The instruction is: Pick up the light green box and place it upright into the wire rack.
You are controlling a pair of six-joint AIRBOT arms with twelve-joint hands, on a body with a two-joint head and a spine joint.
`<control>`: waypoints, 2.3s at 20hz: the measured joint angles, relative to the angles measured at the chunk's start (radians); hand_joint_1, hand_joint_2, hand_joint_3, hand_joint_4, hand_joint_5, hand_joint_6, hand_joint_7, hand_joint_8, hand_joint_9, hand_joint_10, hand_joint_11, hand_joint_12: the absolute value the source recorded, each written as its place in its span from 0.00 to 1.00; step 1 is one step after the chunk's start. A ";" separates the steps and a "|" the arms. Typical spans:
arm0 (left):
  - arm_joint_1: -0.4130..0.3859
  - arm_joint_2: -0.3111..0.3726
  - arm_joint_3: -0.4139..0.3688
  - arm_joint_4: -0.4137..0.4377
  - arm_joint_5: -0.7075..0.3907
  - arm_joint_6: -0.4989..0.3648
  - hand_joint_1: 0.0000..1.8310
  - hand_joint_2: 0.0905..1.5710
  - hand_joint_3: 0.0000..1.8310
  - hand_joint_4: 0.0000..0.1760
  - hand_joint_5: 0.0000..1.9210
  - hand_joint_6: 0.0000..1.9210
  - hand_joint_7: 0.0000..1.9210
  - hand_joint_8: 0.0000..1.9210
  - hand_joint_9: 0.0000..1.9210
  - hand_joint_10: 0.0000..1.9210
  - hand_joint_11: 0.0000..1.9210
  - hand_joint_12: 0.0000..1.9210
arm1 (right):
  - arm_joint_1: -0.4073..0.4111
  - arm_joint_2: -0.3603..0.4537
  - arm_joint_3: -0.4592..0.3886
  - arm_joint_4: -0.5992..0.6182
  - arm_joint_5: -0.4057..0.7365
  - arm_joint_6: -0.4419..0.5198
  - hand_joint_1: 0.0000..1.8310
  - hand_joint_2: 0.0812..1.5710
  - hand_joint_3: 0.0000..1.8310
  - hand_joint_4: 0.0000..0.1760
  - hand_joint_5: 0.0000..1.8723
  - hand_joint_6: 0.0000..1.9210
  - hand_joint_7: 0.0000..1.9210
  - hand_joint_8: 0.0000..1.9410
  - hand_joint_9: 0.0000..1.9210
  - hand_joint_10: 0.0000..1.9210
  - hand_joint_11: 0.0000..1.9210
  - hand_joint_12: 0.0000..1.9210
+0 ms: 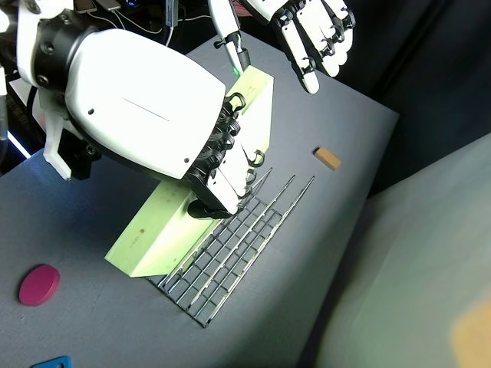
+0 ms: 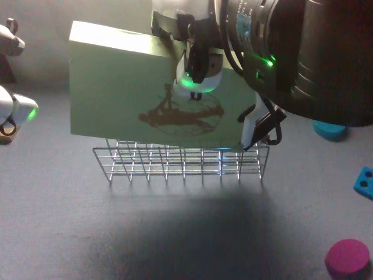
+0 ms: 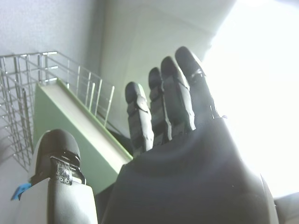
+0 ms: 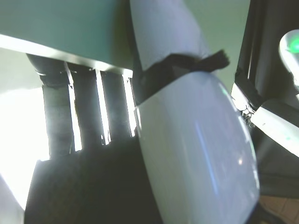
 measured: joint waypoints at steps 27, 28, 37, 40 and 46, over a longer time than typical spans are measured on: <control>-0.010 0.000 0.001 -0.020 0.022 0.011 0.19 0.72 0.00 0.49 0.20 0.00 0.14 0.00 0.13 0.00 0.00 0.35 | -0.089 -0.053 0.041 -0.029 0.008 -0.092 0.74 0.73 0.00 0.00 0.44 0.55 0.47 0.59 0.41 0.75 0.37 0.74; -0.011 0.000 0.001 -0.020 0.021 0.013 0.19 0.72 0.00 0.49 0.20 0.00 0.14 0.00 0.13 0.00 0.01 0.36 | -0.092 -0.053 0.041 -0.031 0.013 -0.098 0.74 0.73 0.00 0.00 0.43 0.56 0.47 0.60 0.41 0.76 0.36 0.75; -0.011 0.000 0.002 -0.031 0.022 0.032 0.19 0.72 0.00 0.49 0.20 0.00 0.14 0.00 0.13 0.00 0.01 0.36 | -0.100 -0.079 0.048 -0.032 -0.006 -0.149 0.74 0.73 0.00 0.00 0.44 0.55 0.46 0.60 0.42 0.76 0.39 0.77; -0.011 0.000 0.002 -0.031 0.022 0.032 0.19 0.72 0.00 0.48 0.20 0.00 0.14 0.00 0.13 0.00 0.01 0.36 | -0.121 -0.089 0.064 -0.027 -0.005 -0.149 0.74 0.73 0.00 0.00 0.44 0.54 0.47 0.59 0.42 0.76 0.39 0.77; -0.011 0.000 0.002 -0.031 0.024 0.032 0.19 0.72 0.00 0.48 0.20 0.00 0.14 0.00 0.13 0.00 0.01 0.36 | -0.150 -0.093 0.079 -0.032 0.010 -0.145 0.74 0.74 0.00 0.00 0.42 0.56 0.46 0.60 0.42 0.76 0.38 0.76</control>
